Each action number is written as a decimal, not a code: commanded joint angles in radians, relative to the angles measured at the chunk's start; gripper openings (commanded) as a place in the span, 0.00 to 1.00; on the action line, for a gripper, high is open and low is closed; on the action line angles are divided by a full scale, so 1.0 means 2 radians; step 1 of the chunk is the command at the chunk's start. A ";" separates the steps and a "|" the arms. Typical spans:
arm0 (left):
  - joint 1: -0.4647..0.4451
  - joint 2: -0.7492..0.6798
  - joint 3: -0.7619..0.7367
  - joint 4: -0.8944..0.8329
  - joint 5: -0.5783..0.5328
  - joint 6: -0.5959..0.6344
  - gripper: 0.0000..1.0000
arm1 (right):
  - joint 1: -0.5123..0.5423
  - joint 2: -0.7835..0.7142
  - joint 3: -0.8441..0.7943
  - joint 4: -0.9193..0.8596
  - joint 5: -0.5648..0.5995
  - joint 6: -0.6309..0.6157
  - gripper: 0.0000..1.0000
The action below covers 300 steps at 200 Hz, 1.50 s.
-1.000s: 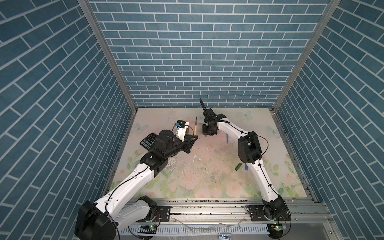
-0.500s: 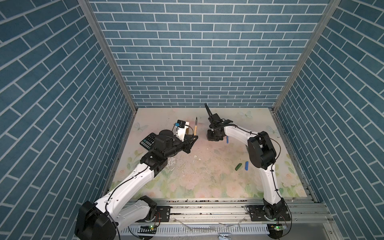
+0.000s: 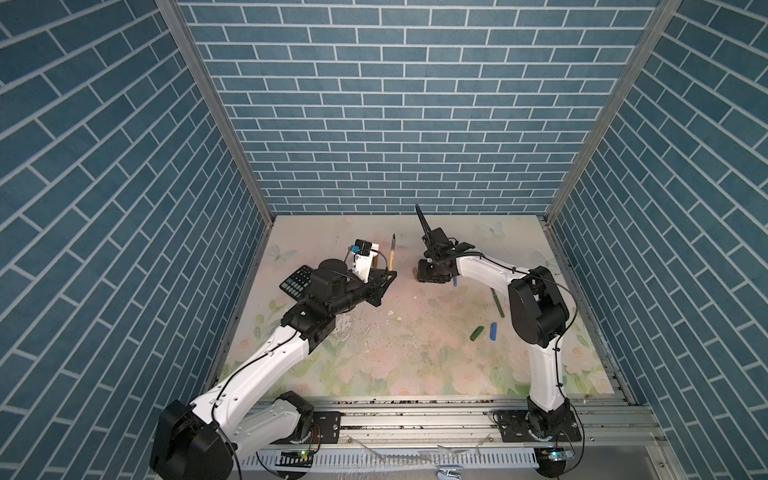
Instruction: Insert the pens into the pen caps
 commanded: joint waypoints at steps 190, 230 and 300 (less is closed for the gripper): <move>0.013 -0.006 0.004 0.012 0.002 0.001 0.00 | 0.016 0.084 0.120 -0.082 0.067 -0.035 0.20; 0.013 -0.006 0.003 0.012 0.004 0.001 0.00 | 0.015 0.030 0.071 -0.049 0.079 -0.026 0.19; 0.013 -0.003 0.002 0.016 0.013 -0.004 0.00 | 0.015 -0.107 -0.155 0.026 0.071 0.020 0.19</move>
